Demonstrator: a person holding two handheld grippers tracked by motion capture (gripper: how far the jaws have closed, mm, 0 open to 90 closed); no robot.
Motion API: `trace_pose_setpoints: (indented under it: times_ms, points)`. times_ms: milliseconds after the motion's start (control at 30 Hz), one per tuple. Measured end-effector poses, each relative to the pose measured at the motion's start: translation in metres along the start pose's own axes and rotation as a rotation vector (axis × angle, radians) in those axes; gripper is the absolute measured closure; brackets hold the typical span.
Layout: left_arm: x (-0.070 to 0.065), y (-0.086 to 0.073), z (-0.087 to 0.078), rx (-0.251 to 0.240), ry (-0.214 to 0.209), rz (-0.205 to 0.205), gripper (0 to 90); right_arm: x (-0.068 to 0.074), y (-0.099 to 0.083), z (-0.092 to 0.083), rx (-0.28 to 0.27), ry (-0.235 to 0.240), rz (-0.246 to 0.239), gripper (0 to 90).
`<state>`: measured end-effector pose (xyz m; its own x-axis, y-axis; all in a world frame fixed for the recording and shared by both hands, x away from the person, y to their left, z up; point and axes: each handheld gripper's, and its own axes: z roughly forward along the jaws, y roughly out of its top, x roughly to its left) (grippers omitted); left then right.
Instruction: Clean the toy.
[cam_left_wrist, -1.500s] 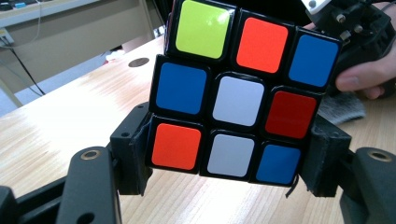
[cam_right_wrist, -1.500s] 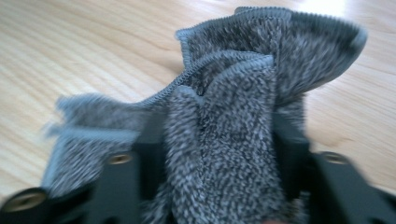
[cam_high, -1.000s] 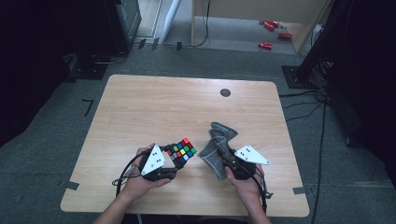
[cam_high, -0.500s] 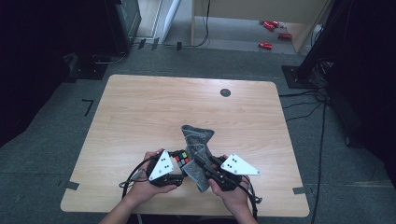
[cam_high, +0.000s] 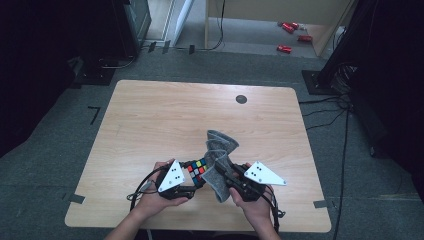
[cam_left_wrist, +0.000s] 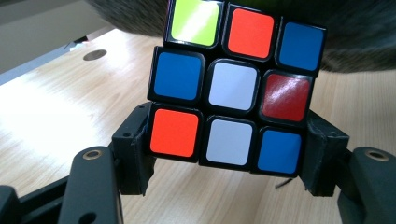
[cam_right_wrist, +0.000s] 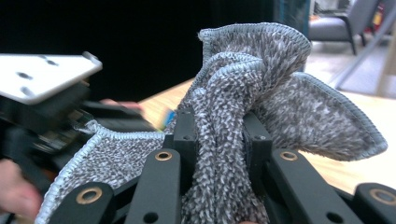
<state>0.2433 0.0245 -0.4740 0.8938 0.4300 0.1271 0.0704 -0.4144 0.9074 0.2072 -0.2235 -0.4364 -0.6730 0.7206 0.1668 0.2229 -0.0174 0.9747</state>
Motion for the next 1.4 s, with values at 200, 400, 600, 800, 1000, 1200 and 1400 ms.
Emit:
trace_pose_setpoints:
  times_ms: [200, 400, 600, 800, 1000, 1200, 1400]
  points:
    - [0.002, 0.004, -0.007, -0.047, -0.031, -0.035, 33.3, -0.001, -0.008, 0.005, 0.012, 0.009, 0.018, 73.3]
    - [0.004, 0.003, -0.008, -0.047, -0.031, -0.041, 33.2, -0.014, -0.016, 0.006, 0.039, -0.028, 0.032, 72.7]
    - [0.006, 0.003, -0.008, -0.04, -0.019, -0.048, 33.4, -0.02, -0.017, 0.005, 0.079, -0.093, 0.013, 72.8]
    - [0.003, 0.0, -0.001, 0.021, -0.002, -0.013, 33.4, -0.008, -0.005, 0.0, 0.008, -0.04, -0.001, 72.6]
    - [0.001, 0.005, -0.007, -0.033, -0.013, -0.009, 33.4, 0.0, -0.008, 0.005, 0.018, -0.011, -0.015, 72.3]
    - [0.007, 0.004, -0.012, -0.074, -0.018, -0.048, 33.4, -0.019, -0.018, 0.005, 0.063, -0.087, 0.018, 72.3]
    - [0.007, 0.0, -0.005, 0.02, 0.019, -0.009, 33.5, -0.017, -0.009, -0.001, 0.02, -0.089, 0.017, 72.1]
